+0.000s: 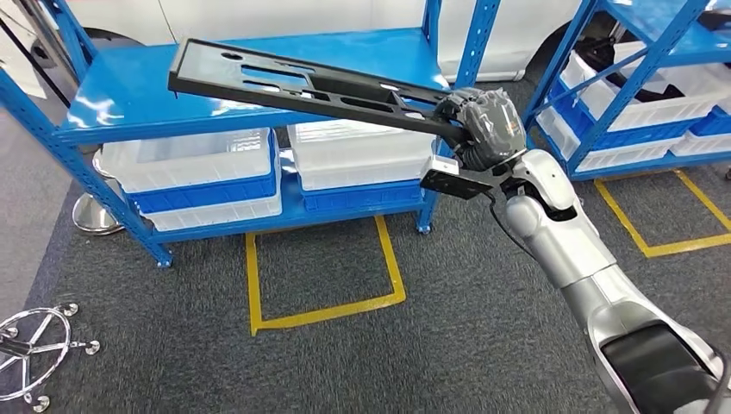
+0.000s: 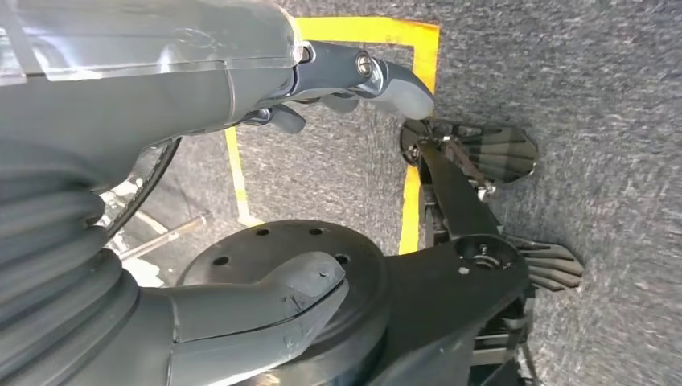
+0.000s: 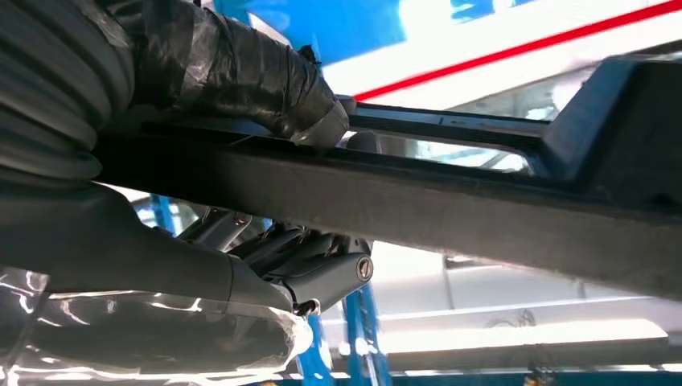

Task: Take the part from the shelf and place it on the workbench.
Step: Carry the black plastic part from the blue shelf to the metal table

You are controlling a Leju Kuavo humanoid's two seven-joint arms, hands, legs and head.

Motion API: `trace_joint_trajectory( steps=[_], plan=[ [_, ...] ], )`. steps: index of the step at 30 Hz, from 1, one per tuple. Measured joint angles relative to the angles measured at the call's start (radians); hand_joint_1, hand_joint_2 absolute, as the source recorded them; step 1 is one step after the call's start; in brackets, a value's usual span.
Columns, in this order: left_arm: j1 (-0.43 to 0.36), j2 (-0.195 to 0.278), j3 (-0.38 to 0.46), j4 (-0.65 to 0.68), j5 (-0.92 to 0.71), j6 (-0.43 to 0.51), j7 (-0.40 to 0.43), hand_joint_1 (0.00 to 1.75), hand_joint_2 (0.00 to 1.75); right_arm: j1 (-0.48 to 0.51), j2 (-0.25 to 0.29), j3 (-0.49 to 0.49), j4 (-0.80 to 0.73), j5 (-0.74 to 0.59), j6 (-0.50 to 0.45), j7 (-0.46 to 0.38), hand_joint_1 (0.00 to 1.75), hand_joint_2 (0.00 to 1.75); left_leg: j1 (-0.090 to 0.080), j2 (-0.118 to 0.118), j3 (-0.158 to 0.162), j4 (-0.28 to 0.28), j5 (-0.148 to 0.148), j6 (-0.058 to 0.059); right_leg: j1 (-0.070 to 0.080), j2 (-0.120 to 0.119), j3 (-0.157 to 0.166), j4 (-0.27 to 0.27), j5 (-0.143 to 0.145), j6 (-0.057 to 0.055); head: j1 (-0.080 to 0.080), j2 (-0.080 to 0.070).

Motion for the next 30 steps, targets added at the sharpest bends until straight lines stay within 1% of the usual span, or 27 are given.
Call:
trace_joint_trajectory(
  steps=[1, 2, 3, 5, 6, 7, 8, 9, 10, 11, 12, 13, 14, 16, 17, 18, 19, 21, 22, 23, 24, 25, 26, 27, 28, 29, 30],
  plan=[
    [0.001, 0.0, 0.0, 0.0, 0.0, -0.001, 0.0, 0.0, 1.75, -0.001, -0.002, -0.001, 0.001, -0.003, 0.002, 0.001, 1.75, 1.75, 0.0, 0.002, -0.007, 0.0, 0.01, 0.009, -0.002, 0.001, -0.002, -0.003, 0.004, 0.006, 0.0, 0.0],
    [0.0, 0.0, 0.0, 0.0, 0.001, -0.001, 0.0, 0.0, 1.75, -0.001, -0.004, -0.002, 0.001, -0.006, 0.005, 0.002, 1.75, 1.75, 0.001, 0.004, -0.015, -0.003, 0.022, 0.019, -0.005, 0.003, -0.008, 0.005, -0.011, 0.011, 0.0, 0.0],
    [0.0, 0.0, 0.001, 0.001, 0.002, -0.002, 0.0, 0.0, 1.75, -0.001, -0.007, -0.003, 0.002, -0.009, 0.007, 0.002, 1.75, 1.75, 0.002, 0.006, -0.025, -0.005, 0.034, 0.029, -0.006, 0.006, -0.018, 0.031, -0.046, 0.014, 0.001, 0.0],
    [0.001, 0.001, 0.002, 0.001, 0.004, -0.003, -0.001, 0.0, 1.75, -0.002, -0.012, -0.005, 0.003, -0.012, 0.013, 0.004, 1.75, 1.75, 0.0, 0.009, -0.053, -0.006, 0.06, 0.043, -0.007, 0.012, -0.049, 0.143, -0.153, 0.018, 0.002, 0.0],
    [0.002, 0.001, 0.002, 0.001, 0.005, -0.003, -0.001, 0.0, 1.75, -0.002, -0.014, -0.005, 0.003, -0.012, 0.015, 0.005, 1.75, 1.75, -0.002, 0.01, -0.07, -0.005, 0.072, 0.046, -0.007, 0.013, -0.062, 0.211, -0.192, 0.019, 0.002, 0.0],
    [0.003, 0.002, 0.004, 0.001, 0.006, -0.004, -0.002, 0.0, 1.75, -0.002, -0.014, -0.005, 0.003, -0.012, 0.017, 0.006, 1.75, 1.75, -0.005, 0.011, -0.087, -0.003, 0.084, 0.047, -0.006, 0.013, -0.067, 0.264, -0.207, 0.019, 0.002, 0.0],
    [0.003, 0.003, 0.004, 0.001, 0.006, -0.005, -0.002, 0.0, 1.75, -0.002, -0.015, -0.005, 0.003, -0.012, 0.017, 0.006, 1.75, 1.75, -0.008, 0.011, -0.104, 0.0, 0.095, 0.048, -0.005, 0.014, -0.059, 0.29, -0.198, 0.017, 0.002, 0.0],
    [0.003, 0.003, 0.005, 0.001, 0.007, -0.006, -0.002, 0.0, 1.75, -0.003, -0.015, -0.005, 0.003, -0.012, 0.018, 0.006, 1.75, 1.75, -0.011, 0.011, -0.121, 0.003, 0.106, 0.048, -0.002, 0.014, -0.033, 0.281, -0.174, 0.012, 0.002, 0.0],
    [0.003, 0.003, 0.006, 0.001, 0.007, -0.008, -0.003, 0.0, 1.75, -0.003, -0.015, -0.005, 0.002, -0.012, 0.019, 0.006, 1.75, 1.75, -0.013, 0.01, -0.136, 0.006, 0.116, 0.047, 0.002, 0.015, 0.01, 0.237, -0.148, 0.005, 0.002, 0.0],
    [0.003, 0.002, 0.006, 0.001, 0.008, -0.009, -0.003, 0.0, 1.75, -0.004, -0.016, -0.005, 0.001, -0.012, 0.019, 0.006, 1.75, 1.75, -0.015, 0.01, -0.149, 0.009, 0.125, 0.045, 0.008, 0.016, 0.064, 0.17, -0.14, -0.006, 0.002, 0.0],
    [0.003, 0.002, 0.006, 0.001, 0.008, -0.011, -0.003, 0.0, 1.75, -0.006, -0.017, -0.005, 0.0, -0.012, 0.019, 0.006, 1.75, 1.75, -0.017, 0.009, -0.158, 0.01, 0.134, 0.042, 0.013, 0.017, 0.119, 0.092, -0.146, -0.015, 0.001, 0.0],
    [0.003, 0.001, 0.006, 0.001, 0.009, -0.011, -0.003, 0.0, 1.75, -0.007, -0.019, -0.006, -0.002, -0.012, 0.019, 0.006, 1.75, 1.75, -0.018, 0.009, -0.165, 0.009, 0.144, 0.037, 0.018, 0.017, 0.157, 0.032, -0.158, -0.021, 0.001, 0.0],
    [0.003, 0.001, 0.007, 0.001, 0.01, -0.012, -0.003, 0.0, 1.75, -0.01, -0.021, -0.007, -0.004, -0.012, 0.019, 0.006, 1.75, 1.75, -0.017, 0.009, -0.168, 0.006, 0.154, 0.032, 0.022, 0.016, 0.177, -0.007, -0.17, -0.026, 0.001, 0.0],
    [0.005, 0.002, 0.008, 0.001, 0.013, -0.012, -0.003, 0.0, 1.75, -0.014, -0.021, -0.008, -0.004, -0.012, 0.019, 0.007, 1.75, 1.75, -0.016, 0.008, -0.173, -0.004, 0.172, 0.021, 0.021, 0.014, 0.177, -0.032, -0.157, -0.032, 0.002, 0.0],
    [0.005, 0.003, 0.009, 0.002, 0.015, -0.015, -0.004, 0.0, 1.75, -0.015, -0.021, -0.008, -0.004, -0.011, 0.019, 0.008, 1.75, 1.75, -0.016, 0.007, -0.179, 0.0, 0.163, 0.015, 0.018, 0.011, 0.173, -0.04, -0.145, -0.037, 0.002, 0.0],
    [0.006, 0.003, 0.01, 0.003, 0.019, -0.018, -0.006, 0.0, 1.75, -0.016, -0.02, -0.008, -0.003, -0.011, 0.019, 0.009, 1.75, 1.75, -0.016, 0.006, -0.188, 0.021, 0.136, 0.01, 0.014, 0.009, 0.166, -0.047, -0.133, -0.043, 0.002, 0.0],
    [0.006, 0.004, 0.012, 0.003, 0.022, -0.022, -0.011, 0.0, 1.75, -0.017, -0.019, -0.008, -0.002, -0.01, 0.019, 0.009, 1.75, 1.75, -0.013, 0.005, -0.203, 0.064, 0.092, 0.004, 0.01, 0.006, 0.155, -0.051, -0.122, -0.047, 0.001, 0.0],
    [0.007, 0.004, 0.017, 0.003, 0.029, -0.031, -0.022, 0.0, 1.75, -0.018, -0.019, -0.008, -0.002, -0.01, 0.019, 0.011, 1.75, 1.75, -0.006, 0.005, -0.237, 0.191, 0.005, -0.006, 0.01, 0.005, 0.13, -0.05, -0.106, -0.051, 0.001, 0.0],
    [0.007, 0.004, 0.02, 0.003, 0.033, -0.035, -0.027, 0.0, 1.75, -0.018, -0.019, -0.008, -0.001, -0.01, 0.019, 0.011, 1.75, 1.75, -0.003, 0.005, -0.248, 0.249, -0.009, -0.01, 0.01, 0.007, 0.118, -0.047, -0.098, -0.049, 0.001, 0.0],
    [0.007, 0.005, 0.023, 0.003, 0.035, -0.037, -0.03, 0.0, 1.75, -0.017, -0.019, -0.008, -0.001, -0.01, 0.019, 0.012, 1.75, 1.75, 0.0, 0.005, -0.248, 0.281, -0.002, -0.014, 0.01, 0.01, 0.106, -0.044, -0.09, -0.046, 0.001, 0.0],
    [0.007, 0.005, 0.025, 0.003, 0.038, -0.039, -0.032, 0.0, 1.75, -0.017, -0.019, -0.008, 0.0, -0.01, 0.02, 0.014, 1.75, 1.75, 0.002, 0.005, -0.231, 0.281, 0.021, -0.016, 0.009, 0.014, 0.094, -0.038, -0.084, -0.042, 0.001, 0.0],
    [0.007, 0.006, 0.027, 0.003, 0.04, -0.04, -0.033, 0.0, 1.75, -0.017, -0.018, -0.008, 0.0, -0.01, 0.02, 0.015, 1.75, 1.75, 0.004, 0.003, -0.198, 0.246, 0.05, -0.017, 0.008, 0.02, 0.083, -0.033, -0.08, -0.038, 0.001, 0.0],
    [0.008, 0.007, 0.029, 0.003, 0.041, -0.041, -0.034, 0.0, 1.75, -0.017, -0.018, -0.008, 0.0, -0.011, 0.02, 0.017, 1.75, 1.75, 0.005, -0.008, -0.153, 0.18, 0.064, -0.015, 0.006, 0.024, 0.074, -0.026, -0.077, -0.033, 0.001, 0.0],
    [0.01, 0.008, 0.03, 0.003, 0.042, -0.041, -0.035, 0.0, 1.75, -0.019, -0.019, -0.008, 0.0, -0.011, 0.021, 0.018, 1.75, 1.75, 0.006, -0.023, -0.106, 0.111, 0.065, -0.013, 0.005, 0.028, 0.064, -0.019, -0.074, -0.029, 0.001, 0.0],
    [0.011, 0.009, 0.031, 0.003, 0.043, -0.041, -0.035, 0.0, 1.75, -0.02, -0.018, -0.008, 0.0, -0.012, 0.021, 0.018, 1.75, 1.75, 0.006, -0.035, -0.07, 0.055, 0.057, -0.01, 0.004, 0.032, 0.057, -0.014, -0.07, -0.024, 0.001, 0.0],
    [0.012, 0.01, 0.032, 0.003, 0.042, -0.041, -0.036, 0.0, 1.75, -0.021, -0.018, -0.008, 0.0, -0.013, 0.023, 0.019, 1.75, 1.75, 0.005, -0.044, -0.048, 0.018, 0.045, -0.008, 0.003, 0.037, 0.05, -0.011, -0.065, -0.018, 0.001, 0.0],
    [0.013, 0.01, 0.032, 0.003, 0.042, -0.041, -0.036, 0.0, 1.75, -0.022, -0.017, -0.009, 0.0, -0.014, 0.024, 0.019, 1.75, 1.75, 0.004, -0.042, -0.041, 0.006, 0.04, -0.006, 0.003, 0.044, 0.044, -0.01, -0.059, -0.011, 0.001, 0.0]
  ],
)
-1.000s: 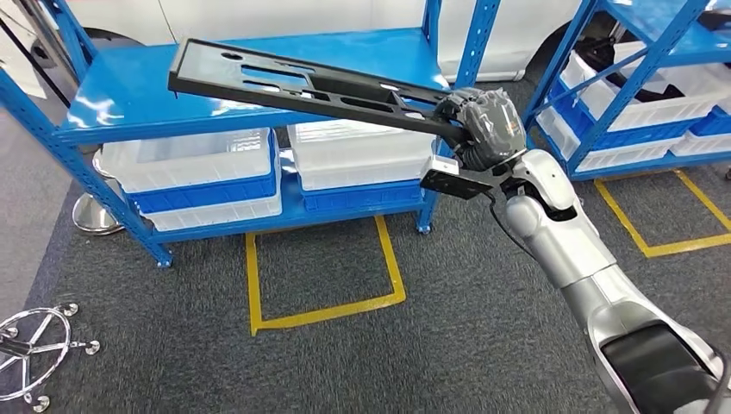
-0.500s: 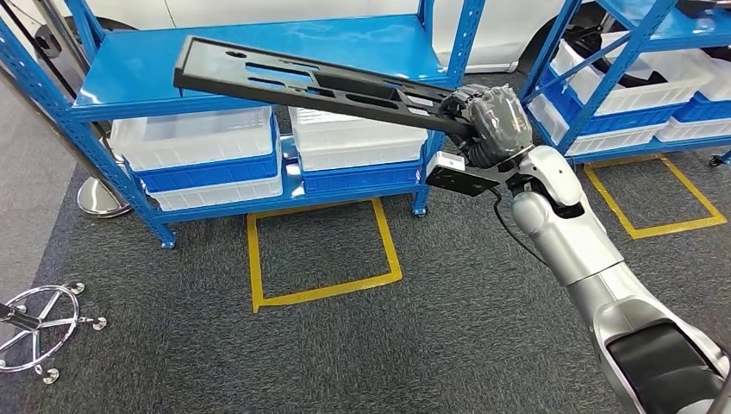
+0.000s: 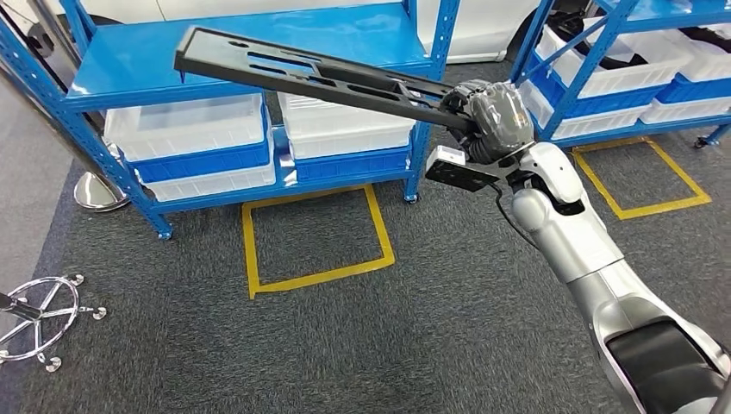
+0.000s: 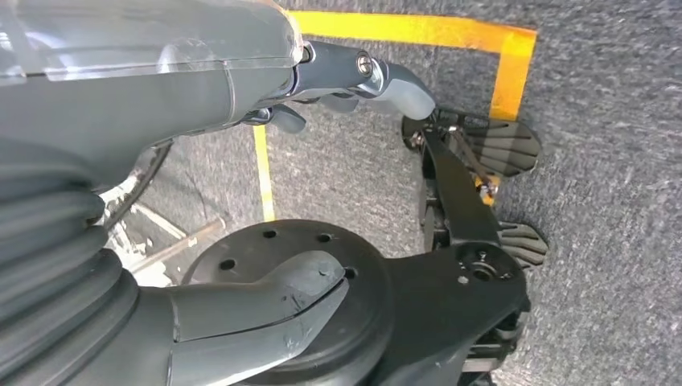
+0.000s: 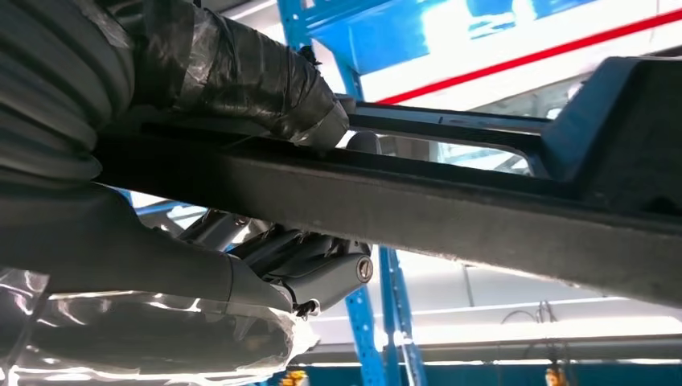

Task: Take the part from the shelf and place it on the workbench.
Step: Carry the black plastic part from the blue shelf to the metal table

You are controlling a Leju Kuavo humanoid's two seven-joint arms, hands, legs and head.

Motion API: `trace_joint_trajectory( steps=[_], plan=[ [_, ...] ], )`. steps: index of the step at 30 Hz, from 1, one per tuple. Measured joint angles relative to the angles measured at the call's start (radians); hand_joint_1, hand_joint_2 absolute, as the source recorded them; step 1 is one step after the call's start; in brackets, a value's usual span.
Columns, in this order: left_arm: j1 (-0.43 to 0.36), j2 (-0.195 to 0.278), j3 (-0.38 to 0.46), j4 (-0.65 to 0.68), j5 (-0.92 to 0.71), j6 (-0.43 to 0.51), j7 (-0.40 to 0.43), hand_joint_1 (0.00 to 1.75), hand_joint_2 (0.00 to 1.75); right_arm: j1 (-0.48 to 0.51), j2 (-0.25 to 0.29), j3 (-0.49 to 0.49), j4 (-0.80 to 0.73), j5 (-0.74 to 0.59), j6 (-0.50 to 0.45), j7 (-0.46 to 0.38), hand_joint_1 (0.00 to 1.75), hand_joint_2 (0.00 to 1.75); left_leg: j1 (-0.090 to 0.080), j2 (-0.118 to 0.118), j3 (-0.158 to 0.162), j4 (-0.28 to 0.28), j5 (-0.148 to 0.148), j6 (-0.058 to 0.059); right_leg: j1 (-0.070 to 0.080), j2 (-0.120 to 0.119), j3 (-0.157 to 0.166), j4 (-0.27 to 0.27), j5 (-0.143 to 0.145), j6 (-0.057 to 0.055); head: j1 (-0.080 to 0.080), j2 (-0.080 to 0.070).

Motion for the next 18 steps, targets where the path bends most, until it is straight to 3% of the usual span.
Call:
trace_joint_trajectory(
  steps=[2, 3, 6, 8, 9, 10, 12, 14, 16, 18],
  plan=[
    [-0.001, -0.001, 0.0, 0.0, -0.002, 0.0, 0.0, 0.0, 1.75, 0.001, -0.001, -0.002, 0.001, -0.002, 0.004, 0.002, 1.75, 1.75, 0.002, 0.019, -0.001, -0.012, 0.003, 0.012, -0.002, 0.007, -0.011, 0.005, 0.001, 0.012, 0.001, 0.0],
    [-0.002, -0.001, 0.0, 0.0, -0.004, 0.0, 0.001, 0.0, 1.75, 0.0, -0.002, -0.003, 0.001, -0.002, 0.006, 0.003, 1.75, 1.75, 0.004, 0.03, -0.002, -0.016, 0.007, 0.022, -0.003, 0.004, -0.022, 0.025, -0.013, 0.017, 0.001, 0.0],
    [0.0, -0.001, 0.0, 0.0, -0.016, 0.001, 0.004, 0.0, 1.75, -0.002, -0.002, -0.004, 0.005, -0.004, 0.012, 0.004, 1.75, 1.75, 0.004, 0.059, -0.009, -0.019, 0.014, 0.039, -0.004, -0.011, -0.09, 0.188, -0.106, 0.027, 0.002, 0.0],
    [0.0, 0.0, 0.0, 0.0, -0.018, 0.001, 0.005, 0.0, 1.75, -0.001, -0.002, -0.004, 0.01, -0.004, 0.018, 0.005, 1.75, 1.75, 0.003, 0.077, -0.012, -0.017, 0.015, 0.04, -0.005, -0.015, -0.12, 0.274, -0.131, 0.031, 0.002, 0.0],
    [0.0, 0.0, 0.0, 0.0, -0.017, 0.001, 0.005, 0.0, 1.75, -0.001, -0.002, -0.004, 0.013, -0.004, 0.021, 0.005, 1.75, 1.75, 0.002, 0.086, -0.013, -0.014, 0.015, 0.04, -0.004, -0.018, -0.109, 0.265, -0.117, 0.031, 0.003, 0.0],
    [0.0, 0.0, 0.0, 0.0, -0.016, 0.001, 0.005, 0.0, 1.75, -0.002, -0.003, -0.004, 0.015, -0.004, 0.023, 0.006, 1.75, 1.75, 0.002, 0.095, -0.013, -0.012, 0.013, 0.039, -0.004, -0.025, -0.08, 0.218, -0.089, 0.03, 0.003, 0.0],
    [-0.001, -0.001, 0.0, 0.0, -0.014, 0.003, 0.005, 0.0, 1.75, -0.008, -0.004, -0.004, 0.016, -0.005, 0.025, 0.006, 1.75, 1.75, -0.002, 0.111, -0.014, -0.004, 0.007, 0.033, 0.004, -0.063, -0.009, 0.087, -0.041, 0.022, 0.003, 0.0],
    [0.0, -0.001, 0.0, 0.0, -0.012, 0.005, 0.005, 0.0, 1.75, -0.013, -0.005, -0.004, 0.016, -0.006, 0.026, 0.006, 1.75, 1.75, -0.008, 0.126, -0.016, 0.001, 0.003, 0.025, 0.016, -0.089, 0.021, 0.021, -0.033, 0.008, 0.002, 0.0],
    [-0.001, -0.001, 0.0, 0.0, -0.007, 0.007, 0.005, 0.0, 1.75, -0.013, -0.009, -0.005, 0.016, -0.008, 0.027, 0.007, 1.75, 1.75, -0.012, 0.144, -0.016, 0.001, 0.0, 0.018, 0.018, -0.077, 0.018, 0.016, -0.036, -0.004, 0.002, 0.0],
    [-0.001, 0.0, 0.0, 0.0, -0.004, 0.007, 0.006, 0.0, 1.75, -0.012, -0.014, -0.006, 0.015, -0.009, 0.028, 0.009, 1.75, 1.75, -0.01, 0.129, -0.021, 0.02, -0.02, 0.008, 0.012, -0.059, 0.017, 0.011, -0.031, -0.015, 0.002, 0.0]
  ],
)
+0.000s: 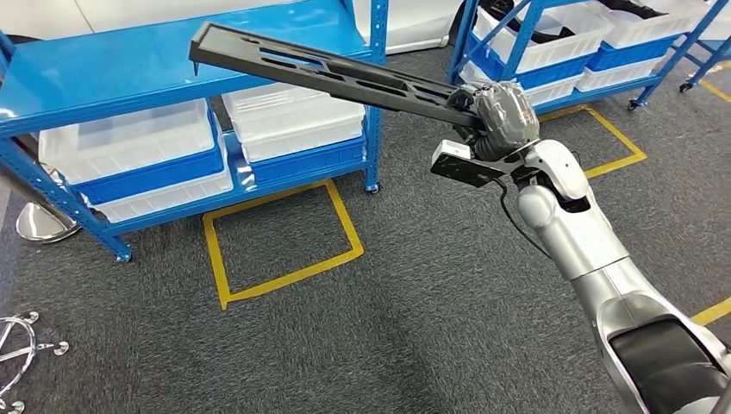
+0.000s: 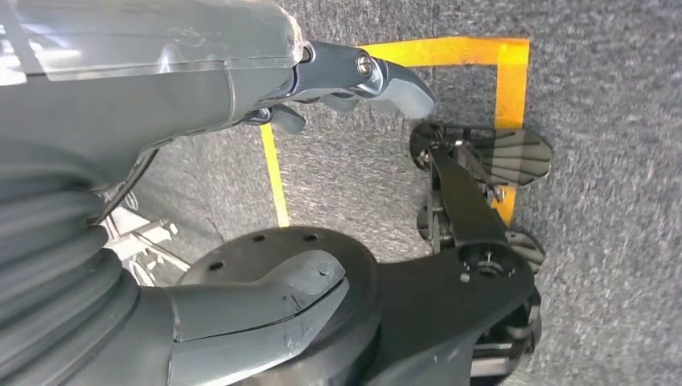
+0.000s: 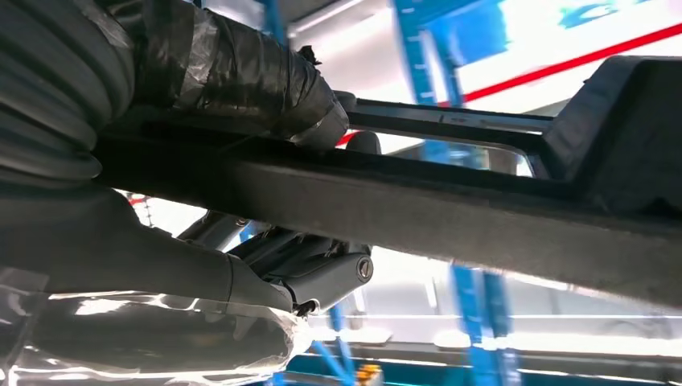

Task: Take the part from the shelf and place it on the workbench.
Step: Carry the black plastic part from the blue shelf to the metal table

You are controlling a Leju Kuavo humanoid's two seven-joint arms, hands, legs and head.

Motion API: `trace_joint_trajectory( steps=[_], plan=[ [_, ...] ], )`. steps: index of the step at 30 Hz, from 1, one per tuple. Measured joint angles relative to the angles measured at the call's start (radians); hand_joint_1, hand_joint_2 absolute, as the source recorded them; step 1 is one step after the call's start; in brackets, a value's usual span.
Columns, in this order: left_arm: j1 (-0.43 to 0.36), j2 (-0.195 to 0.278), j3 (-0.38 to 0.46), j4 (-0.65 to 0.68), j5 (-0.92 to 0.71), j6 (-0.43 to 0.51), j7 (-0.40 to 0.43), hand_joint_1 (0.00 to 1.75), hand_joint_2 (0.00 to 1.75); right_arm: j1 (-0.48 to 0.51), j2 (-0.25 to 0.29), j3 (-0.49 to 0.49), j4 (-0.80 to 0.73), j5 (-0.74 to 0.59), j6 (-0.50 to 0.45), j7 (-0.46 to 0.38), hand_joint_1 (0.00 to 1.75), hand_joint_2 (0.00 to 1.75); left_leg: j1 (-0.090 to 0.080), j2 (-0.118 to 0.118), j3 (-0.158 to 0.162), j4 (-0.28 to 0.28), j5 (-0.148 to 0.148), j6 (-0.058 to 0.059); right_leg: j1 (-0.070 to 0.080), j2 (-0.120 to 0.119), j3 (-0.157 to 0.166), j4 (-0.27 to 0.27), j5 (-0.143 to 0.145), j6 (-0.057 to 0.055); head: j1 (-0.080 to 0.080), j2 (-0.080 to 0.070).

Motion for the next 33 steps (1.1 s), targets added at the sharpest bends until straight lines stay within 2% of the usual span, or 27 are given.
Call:
trace_joint_trajectory(
  steps=[1, 2, 4, 5, 6, 7, 8, 9, 10, 12, 14, 16, 18, 20, 21, 22, 23, 24, 25, 26, 27, 29, 30, 31, 33],
  plan=[
    [0.001, 0.0, 0.0, 0.0, 0.0, 0.0, 0.001, 0.0, 1.75, -0.001, -0.002, 0.0, -0.001, -0.001, 0.0, 0.001, 1.75, 1.75, 0.002, -0.019, -0.013, 0.032, -0.024, -0.004, -0.003, 0.009, 0.0, -0.003, 0.003, -0.006, 0.0, 0.0],
    [0.002, 0.0, 0.0, 0.0, 0.0, 0.0, 0.004, 0.0, 1.75, -0.002, -0.002, -0.001, -0.002, -0.002, 0.001, 0.001, 1.75, 1.75, 0.004, -0.043, -0.037, 0.088, -0.056, -0.006, -0.004, 0.018, -0.001, -0.004, 0.005, -0.011, 0.0, 0.0],
    [0.003, -0.001, 0.0, 0.0, -0.001, 0.001, 0.011, 0.0, 1.75, -0.001, -0.002, -0.001, -0.005, -0.003, 0.002, 0.004, 1.75, 1.75, 0.004, -0.066, -0.099, 0.224, -0.115, -0.006, -0.003, 0.041, -0.003, -0.003, 0.007, -0.016, 0.0, 0.0],
    [0.003, -0.001, 0.0, 0.0, -0.002, 0.002, 0.015, 0.0, 1.75, 0.001, -0.003, -0.001, -0.006, -0.001, 0.002, 0.007, 1.75, 1.75, 0.004, -0.069, -0.12, 0.268, -0.124, -0.006, -0.003, 0.054, -0.004, -0.002, 0.008, -0.016, 0.0, 0.0],
    [0.003, -0.001, 0.0, 0.0, -0.005, 0.002, 0.018, 0.0, 1.75, 0.005, -0.004, -0.001, -0.009, 0.002, 0.002, 0.01, 1.75, 1.75, 0.004, -0.071, -0.123, 0.274, -0.112, -0.004, -0.002, 0.067, -0.004, -0.001, 0.008, -0.017, 0.0, 0.0],
    [0.004, -0.001, 0.0, 0.0, -0.008, 0.003, 0.022, 0.0, 1.75, 0.009, -0.006, -0.001, -0.014, 0.004, 0.002, 0.015, 1.75, 1.75, 0.004, -0.075, -0.108, 0.24, -0.083, -0.001, -0.002, 0.08, -0.004, 0.002, 0.008, -0.017, 0.0, 0.0],
    [0.004, -0.001, 0.0, 0.0, -0.012, 0.003, 0.024, 0.0, 1.75, 0.015, -0.01, -0.002, -0.021, 0.007, 0.001, 0.018, 1.75, 1.75, 0.004, -0.086, -0.081, 0.179, -0.043, 0.004, -0.002, 0.093, -0.004, 0.005, 0.008, -0.016, 0.0, 0.0],
    [0.005, 0.0, 0.0, 0.0, -0.016, 0.003, 0.026, 0.0, 1.75, 0.021, -0.016, -0.005, -0.029, 0.007, 0.0, 0.022, 1.75, 1.75, 0.005, -0.11, -0.051, 0.114, -0.012, 0.009, -0.001, 0.105, -0.006, 0.009, 0.008, -0.014, 0.0, 0.0],
    [0.006, 0.002, 0.0, 0.001, -0.019, 0.002, 0.026, 0.0, 1.75, 0.028, -0.022, -0.008, -0.036, 0.008, -0.001, 0.026, 1.75, 1.75, 0.006, -0.131, -0.026, 0.057, 0.007, 0.011, -0.001, 0.116, -0.01, 0.013, 0.008, -0.01, 0.0, 0.0],
    [0.005, 0.004, 0.0, 0.002, -0.023, 0.0, 0.018, 0.0, 1.75, 0.046, -0.039, -0.02, -0.051, 0.007, -0.004, 0.032, 1.75, 1.75, 0.007, -0.155, -0.006, 0.009, 0.014, 0.014, -0.003, 0.136, -0.021, 0.016, 0.014, 0.003, 0.0, 0.0],
    [0.001, 0.005, -0.001, 0.001, -0.024, -0.003, -0.001, 0.0, 1.75, 0.075, -0.062, -0.04, -0.067, 0.008, -0.007, 0.036, 1.75, 1.75, 0.006, -0.138, -0.004, -0.002, 0.02, 0.022, -0.007, 0.147, -0.028, 0.013, 0.021, 0.018, 0.0, 0.0],
    [0.0, 0.007, -0.001, 0.001, -0.022, -0.008, -0.019, 0.0, 1.75, 0.103, -0.085, -0.066, -0.083, 0.008, -0.01, 0.037, 1.75, 1.75, 0.009, -0.115, 0.0, -0.017, 0.03, 0.036, -0.007, 0.11, -0.042, 0.039, 0.0, 0.028, 0.004, 0.0],
    [0.004, 0.012, -0.001, 0.001, -0.021, -0.012, -0.027, 0.0, 1.75, 0.123, -0.096, -0.088, -0.097, 0.009, -0.013, 0.039, 1.75, 1.75, 0.01, -0.09, 0.0, -0.024, 0.036, 0.043, -0.008, 0.059, -0.084, 0.132, -0.056, 0.038, 0.008, 0.0],
    [0.005, 0.018, -0.001, 0.002, -0.019, -0.015, -0.028, 0.0, 1.75, 0.146, -0.097, -0.102, -0.109, 0.012, -0.017, 0.043, 1.75, 1.75, 0.009, -0.064, -0.004, -0.023, 0.036, 0.044, -0.014, 0.044, -0.133, 0.246, -0.104, 0.047, 0.008, 0.0],
    [0.005, 0.02, -0.001, 0.002, -0.018, -0.016, -0.028, 0.0, 1.75, 0.159, -0.097, -0.107, -0.116, 0.017, -0.019, 0.046, 1.75, 1.75, 0.008, -0.05, -0.005, -0.022, 0.035, 0.044, -0.018, 0.041, -0.14, 0.27, -0.107, 0.051, 0.008, 0.0],
    [0.005, 0.022, -0.001, 0.002, -0.016, -0.017, -0.026, 0.0, 1.75, 0.171, -0.097, -0.111, -0.123, 0.023, -0.02, 0.049, 1.75, 1.75, 0.009, -0.037, -0.005, -0.021, 0.034, 0.043, -0.02, 0.037, -0.124, 0.249, -0.089, 0.053, 0.008, 0.0],
    [0.004, 0.022, 0.0, 0.002, -0.015, -0.017, -0.023, 0.0, 1.75, 0.181, -0.097, -0.113, -0.13, 0.031, -0.02, 0.05, 1.75, 1.75, 0.009, -0.025, -0.005, -0.019, 0.033, 0.041, -0.022, 0.029, -0.09, 0.194, -0.06, 0.053, 0.008, 0.0],
    [0.003, 0.022, 0.0, 0.002, -0.016, -0.017, -0.018, 0.0, 1.75, 0.19, -0.096, -0.115, -0.14, 0.042, -0.021, 0.051, 1.75, 1.75, 0.008, -0.013, -0.004, -0.018, 0.03, 0.038, -0.02, 0.01, -0.048, 0.12, -0.036, 0.053, 0.008, 0.0],
    [0.002, 0.022, -0.001, 0.002, -0.017, -0.017, -0.012, 0.0, 1.75, 0.198, -0.094, -0.116, -0.15, 0.053, -0.021, 0.052, 1.75, 1.75, 0.006, -0.002, -0.004, -0.017, 0.028, 0.033, -0.016, -0.006, -0.013, 0.057, -0.018, 0.049, 0.007, 0.0],
    [0.001, 0.023, -0.001, 0.002, -0.02, -0.017, -0.005, 0.0, 1.75, 0.205, -0.092, -0.116, -0.158, 0.063, -0.022, 0.053, 1.75, 1.75, 0.004, 0.007, -0.002, -0.016, 0.026, 0.027, -0.012, -0.017, 0.008, 0.016, -0.011, 0.044, 0.007, 0.0],
    [0.0, 0.024, -0.002, 0.002, -0.025, -0.017, 0.002, 0.0, 1.75, 0.213, -0.09, -0.116, -0.166, 0.072, -0.024, 0.056, 1.75, 1.75, 0.001, 0.016, 0.0, -0.017, 0.024, 0.021, -0.007, -0.021, 0.016, -0.003, -0.012, 0.039, 0.007, 0.0],
    [-0.002, 0.024, -0.003, 0.001, -0.032, -0.016, 0.011, 0.0, 1.75, 0.232, -0.087, -0.116, -0.178, 0.082, -0.026, 0.061, 1.75, 1.75, 0.0, 0.032, 0.006, -0.02, 0.021, 0.01, -0.005, -0.001, 0.015, -0.005, -0.008, 0.028, 0.007, 0.0],
    [-0.003, 0.024, -0.004, 0.001, -0.034, -0.016, 0.013, 0.0, 1.75, 0.244, -0.086, -0.118, -0.185, 0.084, -0.027, 0.063, 1.75, 1.75, 0.001, 0.027, 0.007, -0.016, 0.014, 0.004, -0.007, 0.008, 0.017, -0.009, -0.006, 0.022, 0.007, 0.0],
    [-0.003, 0.025, -0.005, 0.001, -0.037, -0.016, 0.014, 0.0, 1.75, 0.257, -0.086, -0.12, -0.191, 0.085, -0.028, 0.064, 1.75, 1.75, 0.003, 0.008, 0.0, 0.004, -0.003, -0.001, -0.01, 0.017, 0.018, -0.013, -0.003, 0.015, 0.007, 0.0],
    [-0.001, 0.025, -0.008, 0.002, -0.043, -0.016, 0.011, 0.0, 1.75, 0.286, -0.086, -0.128, -0.21, 0.081, -0.032, 0.064, 1.75, 1.75, 0.007, -0.045, -0.041, 0.103, -0.066, -0.005, -0.012, 0.033, 0.017, -0.017, 0.002, 0.004, 0.007, 0.0]
  ],
)
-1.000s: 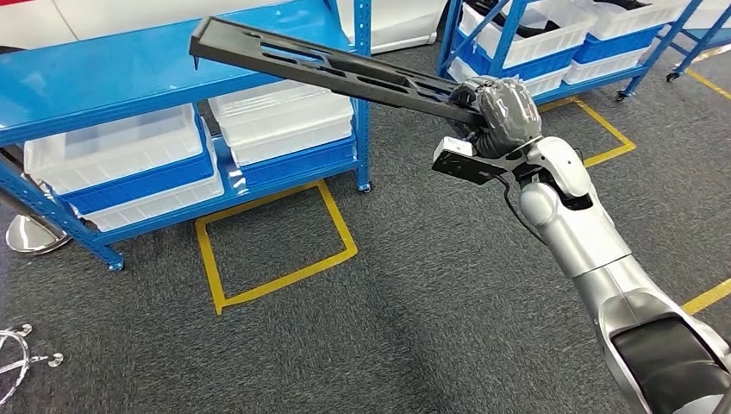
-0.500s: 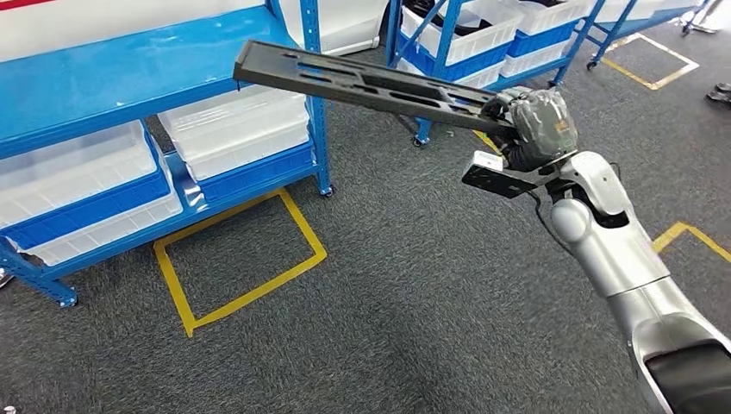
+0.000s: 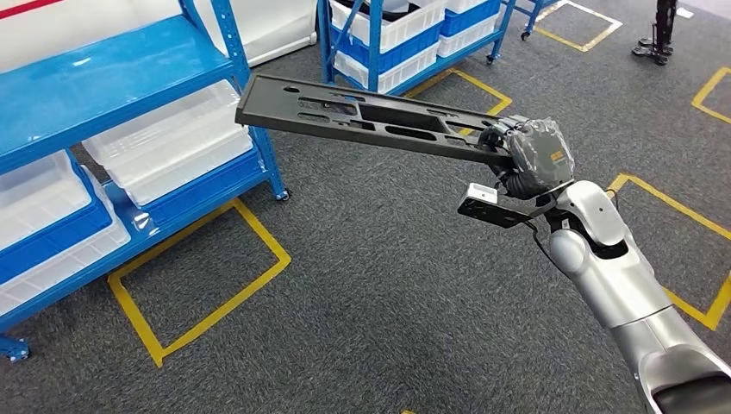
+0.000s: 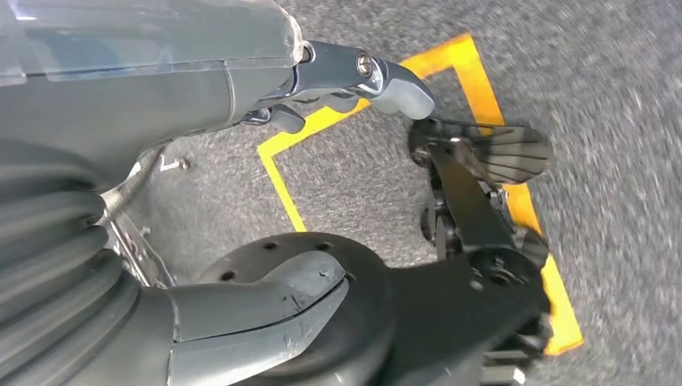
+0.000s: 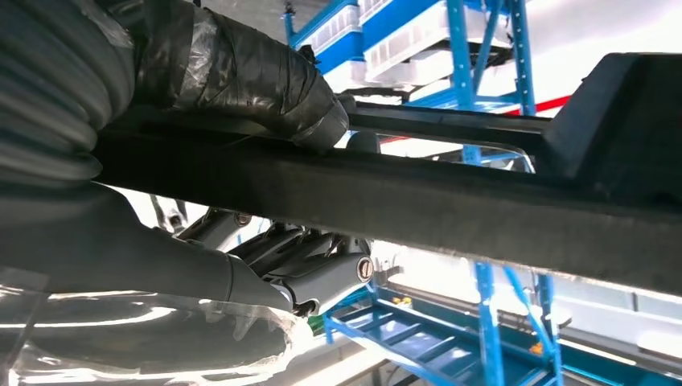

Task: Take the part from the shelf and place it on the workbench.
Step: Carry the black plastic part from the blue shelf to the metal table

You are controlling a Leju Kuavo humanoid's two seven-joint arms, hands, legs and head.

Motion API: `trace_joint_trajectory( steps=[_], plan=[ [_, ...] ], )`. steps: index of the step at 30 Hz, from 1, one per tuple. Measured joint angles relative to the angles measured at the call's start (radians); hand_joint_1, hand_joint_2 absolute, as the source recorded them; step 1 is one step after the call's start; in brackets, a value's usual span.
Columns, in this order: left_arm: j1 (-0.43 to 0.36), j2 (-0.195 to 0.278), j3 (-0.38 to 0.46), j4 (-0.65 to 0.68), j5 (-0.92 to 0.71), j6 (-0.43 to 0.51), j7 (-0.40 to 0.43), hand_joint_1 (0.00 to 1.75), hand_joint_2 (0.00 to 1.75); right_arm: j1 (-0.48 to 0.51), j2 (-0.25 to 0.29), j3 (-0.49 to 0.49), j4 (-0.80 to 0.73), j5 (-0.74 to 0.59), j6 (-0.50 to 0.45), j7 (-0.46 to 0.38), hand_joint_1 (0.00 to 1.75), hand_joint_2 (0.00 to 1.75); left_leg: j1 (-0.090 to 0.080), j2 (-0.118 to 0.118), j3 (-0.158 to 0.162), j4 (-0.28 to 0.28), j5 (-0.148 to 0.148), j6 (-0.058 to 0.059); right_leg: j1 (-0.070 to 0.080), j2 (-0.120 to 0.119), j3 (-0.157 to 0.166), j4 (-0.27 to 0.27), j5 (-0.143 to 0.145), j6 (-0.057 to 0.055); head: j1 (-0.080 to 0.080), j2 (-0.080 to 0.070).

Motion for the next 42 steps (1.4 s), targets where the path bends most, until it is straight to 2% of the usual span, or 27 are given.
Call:
trace_joint_trajectory(
  steps=[2, 3, 4, 5, 6, 8, 9, 10, 12, 13, 14, 16, 18, 19, 20, 23, 25, 27, 29, 31, 33, 34, 35, 36, 38, 40, 42],
  plan=[
    [0.003, 0.0, -0.003, 0.0, -0.004, -0.002, -0.011, 0.0, 1.75, 0.038, 0.0, -0.012, -0.022, -0.011, -0.003, 0.0, 1.75, 1.75, 0.001, -0.025, -0.062, 0.137, -0.062, -0.001, 0.002, 0.02, -0.003, 0.003, 0.0, -0.005, 0.0, 0.0],
    [0.004, 0.0, -0.003, 0.0, -0.005, -0.004, -0.019, 0.0, 1.75, 0.06, -0.001, -0.021, -0.033, -0.019, -0.004, -0.001, 1.75, 1.75, 0.001, -0.028, -0.079, 0.175, -0.069, -0.001, 0.003, 0.031, -0.004, 0.006, -0.001, -0.006, 0.0, 0.0],
    [0.005, 0.0, -0.004, 0.0, -0.006, -0.006, -0.026, 0.0, 1.75, 0.083, -0.002, -0.032, -0.044, -0.027, -0.004, -0.002, 1.75, 1.75, 0.001, -0.029, -0.081, 0.178, -0.057, 0.0, 0.004, 0.044, -0.005, 0.009, -0.001, -0.006, 0.0, 0.0],
    [0.007, 0.0, -0.004, 0.0, -0.008, -0.009, -0.032, 0.0, 1.75, 0.104, -0.004, -0.044, -0.056, -0.033, -0.004, -0.003, 1.75, 1.75, 0.002, -0.031, -0.064, 0.141, -0.028, 0.001, 0.004, 0.057, -0.006, 0.012, -0.002, -0.006, 0.0, 0.0],
    [0.008, 0.0, -0.005, 0.0, -0.009, -0.011, -0.035, 0.0, 1.75, 0.123, -0.006, -0.056, -0.068, -0.038, -0.005, -0.005, 1.75, 1.75, 0.003, -0.042, -0.034, 0.074, 0.012, 0.004, 0.004, 0.07, -0.007, 0.016, -0.004, -0.004, 0.0, 0.0],
    [0.01, 0.0, -0.007, 0.0, -0.01, -0.014, -0.037, 0.0, 1.75, 0.148, -0.009, -0.08, -0.086, -0.046, -0.004, -0.011, 1.75, 1.75, 0.007, -0.09, 0.021, -0.047, 0.06, 0.008, 0.004, 0.098, -0.015, 0.027, -0.006, 0.003, 0.0, 0.0],
    [0.01, 0.0, -0.009, 0.001, -0.008, -0.013, -0.037, 0.0, 1.75, 0.156, -0.012, -0.091, -0.093, -0.05, -0.002, -0.015, 1.75, 1.75, 0.007, -0.108, 0.036, -0.082, 0.069, 0.009, 0.002, 0.111, -0.022, 0.032, -0.006, 0.01, 0.0, 0.0],
    [0.009, 0.0, -0.01, 0.001, -0.005, -0.011, -0.035, 0.0, 1.75, 0.162, -0.014, -0.1, -0.099, -0.054, 0.0, -0.019, 1.75, 1.75, 0.006, -0.114, 0.039, -0.091, 0.065, 0.012, 0.0, 0.124, -0.028, 0.033, -0.003, 0.018, 0.0, 0.0],
    [0.006, -0.001, -0.012, 0.001, 0.001, -0.005, -0.031, 0.0, 1.75, 0.173, -0.02, -0.113, -0.107, -0.058, 0.007, -0.025, 1.75, 1.75, 0.003, -0.089, 0.043, -0.101, 0.071, 0.022, -0.007, 0.143, -0.035, 0.029, 0.005, 0.032, 0.0, 0.0],
    [0.004, -0.002, -0.012, 0.001, 0.004, -0.001, -0.028, 0.0, 1.75, 0.178, -0.024, -0.118, -0.109, -0.059, 0.01, -0.028, 1.75, 1.75, 0.004, -0.075, 0.045, -0.107, 0.076, 0.03, -0.006, 0.128, -0.039, 0.034, 0.001, 0.038, 0.001, 0.0],
    [0.004, -0.002, -0.012, 0.001, 0.007, 0.002, -0.024, 0.0, 1.75, 0.179, -0.028, -0.123, -0.11, -0.06, 0.013, -0.031, 1.75, 1.75, 0.006, -0.06, 0.048, -0.114, 0.081, 0.037, -0.004, 0.102, -0.051, 0.057, -0.014, 0.042, 0.002, 0.0],
    [0.008, -0.003, -0.012, 0.002, 0.014, 0.012, -0.013, 0.0, 1.75, 0.178, -0.033, -0.13, -0.113, -0.063, 0.018, -0.035, 1.75, 1.75, 0.005, -0.033, 0.049, -0.121, 0.085, 0.044, -0.001, 0.036, -0.099, 0.16, -0.071, 0.047, 0.003, 0.0],
    [0.011, -0.002, -0.012, 0.002, 0.021, 0.022, 0.0, 0.0, 1.75, 0.178, -0.033, -0.131, -0.113, -0.066, 0.02, -0.036, 1.75, 1.75, 0.002, -0.007, 0.048, -0.121, 0.084, 0.046, -0.005, 0.012, -0.148, 0.272, -0.113, 0.052, 0.002, 0.0],
    [0.012, -0.002, -0.012, 0.002, 0.025, 0.025, 0.005, 0.0, 1.75, 0.179, -0.033, -0.131, -0.113, -0.067, 0.021, -0.036, 1.75, 1.75, 0.001, 0.005, 0.048, -0.12, 0.084, 0.045, -0.007, 0.008, -0.152, 0.287, -0.11, 0.053, 0.003, 0.0],
    [0.012, -0.002, -0.012, 0.002, 0.029, 0.028, 0.008, 0.0, 1.75, 0.179, -0.033, -0.131, -0.113, -0.067, 0.021, -0.036, 1.75, 1.75, 0.001, 0.017, 0.049, -0.12, 0.083, 0.044, -0.007, 0.003, -0.136, 0.262, -0.09, 0.053, 0.003, 0.0],
    [0.011, -0.003, -0.012, 0.002, 0.033, 0.032, 0.013, 0.0, 1.75, 0.179, -0.035, -0.131, -0.118, -0.066, 0.02, -0.036, 1.75, 1.75, -0.003, 0.049, 0.054, -0.12, 0.076, 0.034, 0.002, -0.049, -0.027, 0.066, -0.017, 0.042, 0.002, 0.0],
    [0.011, -0.003, -0.012, 0.002, 0.033, 0.033, 0.015, 0.0, 1.75, 0.179, -0.036, -0.133, -0.124, -0.057, 0.017, -0.033, 1.75, 1.75, -0.007, 0.066, 0.058, -0.121, 0.071, 0.025, 0.013, -0.065, -0.002, 0.014, -0.011, 0.03, 0.002, 0.0],
    [0.01, -0.003, -0.012, 0.002, 0.031, 0.034, 0.017, 0.0, 1.75, 0.18, -0.038, -0.136, -0.127, -0.043, 0.015, -0.029, 1.75, 1.75, -0.007, 0.081, 0.064, -0.124, 0.067, 0.014, 0.013, -0.04, -0.004, 0.011, -0.008, 0.019, 0.002, 0.0],
    [0.01, -0.003, -0.012, 0.002, 0.03, 0.033, 0.017, 0.0, 1.75, 0.179, -0.041, -0.141, -0.127, -0.034, 0.013, -0.025, 1.75, 1.75, -0.005, 0.052, 0.056, -0.095, 0.042, 0.005, 0.008, -0.019, -0.001, 0.002, -0.002, 0.006, 0.002, 0.0],
    [0.011, -0.003, -0.012, 0.002, 0.029, 0.031, 0.014, 0.0, 1.75, 0.176, -0.042, -0.143, -0.127, -0.033, 0.012, -0.024, 1.75, 1.75, -0.002, -0.002, 0.01, 0.011, -0.019, 0.003, 0.007, 0.001, -0.001, -0.002, 0.001, -0.004, 0.002, 0.0],
    [0.012, -0.003, -0.012, 0.002, 0.026, 0.026, 0.008, 0.0, 1.75, 0.175, -0.039, -0.143, -0.124, -0.032, 0.011, -0.022, 1.75, 1.75, -0.001, -0.024, -0.052, 0.136, -0.067, 0.003, 0.009, 0.024, -0.002, 0.001, 0.0, -0.009, 0.002, 0.0],
    [0.012, -0.004, -0.012, 0.002, 0.024, 0.023, 0.004, 0.0, 1.75, 0.175, -0.038, -0.143, -0.123, -0.031, 0.011, -0.022, 1.75, 1.75, -0.001, -0.027, -0.068, 0.162, -0.066, 0.004, 0.01, 0.037, -0.002, 0.003, -0.001, -0.009, 0.002, 0.0],
    [0.011, -0.004, -0.012, 0.002, 0.021, 0.02, 0.001, 0.0, 1.75, 0.175, -0.038, -0.143, -0.121, -0.028, 0.011, -0.022, 1.75, 1.75, -0.001, -0.029, -0.067, 0.15, -0.043, 0.005, 0.01, 0.051, -0.002, 0.007, -0.002, -0.01, 0.002, 0.0],
    [0.011, -0.004, -0.012, 0.002, 0.018, 0.018, -0.002, 0.0, 1.75, 0.174, -0.038, -0.142, -0.119, -0.024, 0.011, -0.022, 1.75, 1.75, -0.001, -0.036, -0.049, 0.1, -0.005, 0.007, 0.01, 0.066, -0.002, 0.011, -0.004, -0.008, 0.002, 0.0],
    [0.012, -0.004, -0.012, 0.002, 0.013, 0.017, -0.006, 0.0, 1.75, 0.165, -0.037, -0.141, -0.114, -0.018, 0.012, -0.022, 1.75, 1.75, 0.002, -0.078, 0.002, -0.03, 0.061, 0.014, 0.01, 0.094, -0.006, 0.022, -0.008, -0.003, 0.002, 0.0],
    [0.009, -0.004, -0.012, 0.002, 0.012, 0.016, -0.01, 0.0, 1.75, 0.149, -0.036, -0.138, -0.105, -0.017, 0.012, -0.023, 1.75, 1.75, 0.002, -0.109, 0.027, -0.091, 0.077, 0.018, 0.006, 0.118, -0.017, 0.029, -0.008, 0.009, 0.002, 0.0],
    [0.002, -0.006, -0.013, 0.002, 0.011, 0.015, -0.012, 0.0, 1.75, 0.135, -0.036, -0.135, -0.096, -0.017, 0.013, -0.023, 1.75, 1.75, -0.001, -0.095, 0.032, -0.101, 0.079, 0.026, -0.001, 0.139, -0.024, 0.026, -0.002, 0.025, 0.001, 0.0]
  ],
)
